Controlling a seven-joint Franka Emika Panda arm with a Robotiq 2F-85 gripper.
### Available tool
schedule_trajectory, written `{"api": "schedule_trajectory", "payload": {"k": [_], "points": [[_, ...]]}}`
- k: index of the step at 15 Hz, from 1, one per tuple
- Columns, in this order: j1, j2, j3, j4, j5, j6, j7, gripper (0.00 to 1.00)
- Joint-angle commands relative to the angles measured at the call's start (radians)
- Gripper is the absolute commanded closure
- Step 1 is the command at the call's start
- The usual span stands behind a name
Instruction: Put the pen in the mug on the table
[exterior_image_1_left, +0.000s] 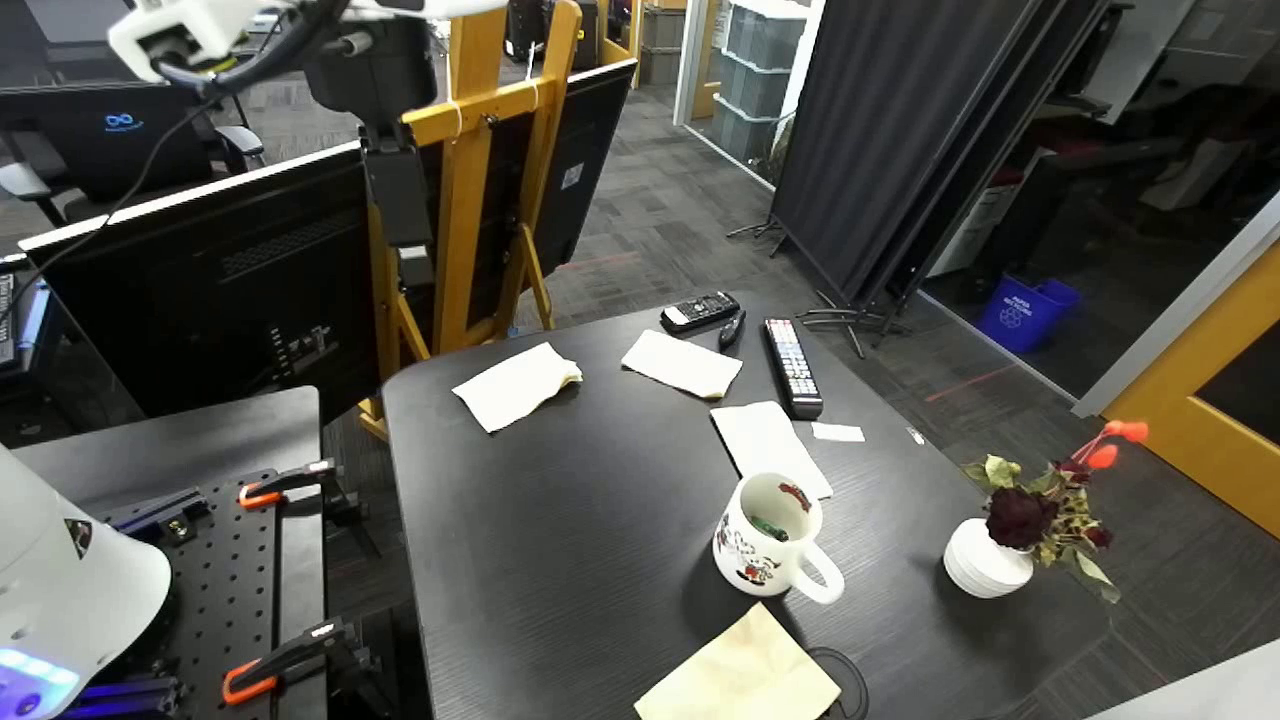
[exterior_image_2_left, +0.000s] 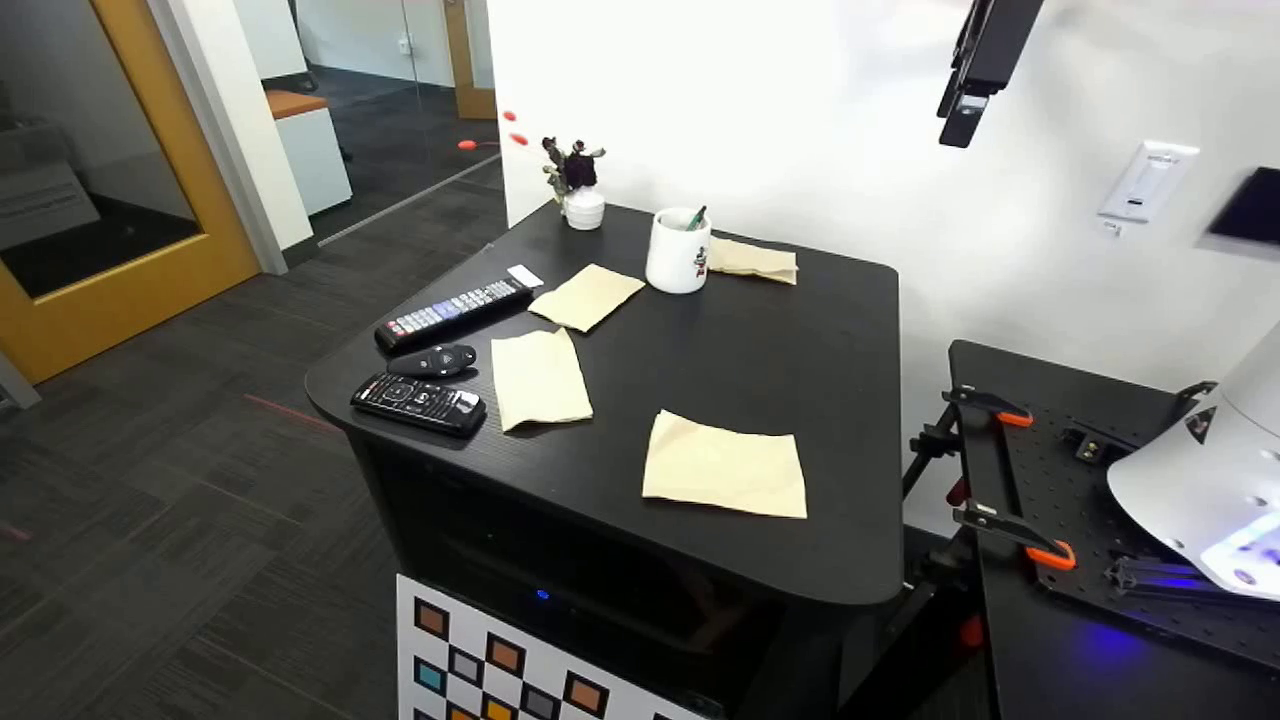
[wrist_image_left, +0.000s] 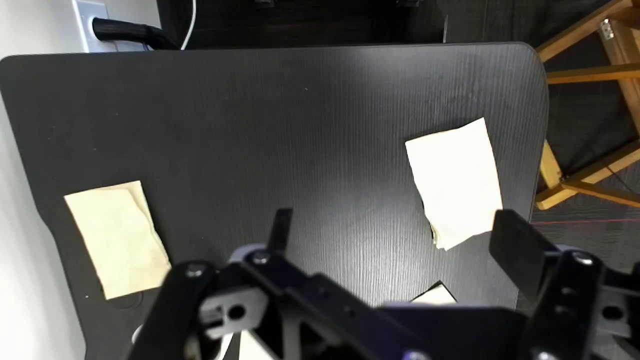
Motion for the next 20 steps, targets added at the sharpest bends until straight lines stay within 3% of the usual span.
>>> {"api": "schedule_trajectory", "payload": {"k": [1,13,20], "points": [[-0.01,0.0,0.008,0.002,0.005,-0.002,-0.005,0.0],[-0.01,0.0,0.008,0.002,0.005,-0.002,-0.005,0.0],[-0.051,0.089,-0.051,0.105,-0.031,-0.011,-0.068,0.0]]}}
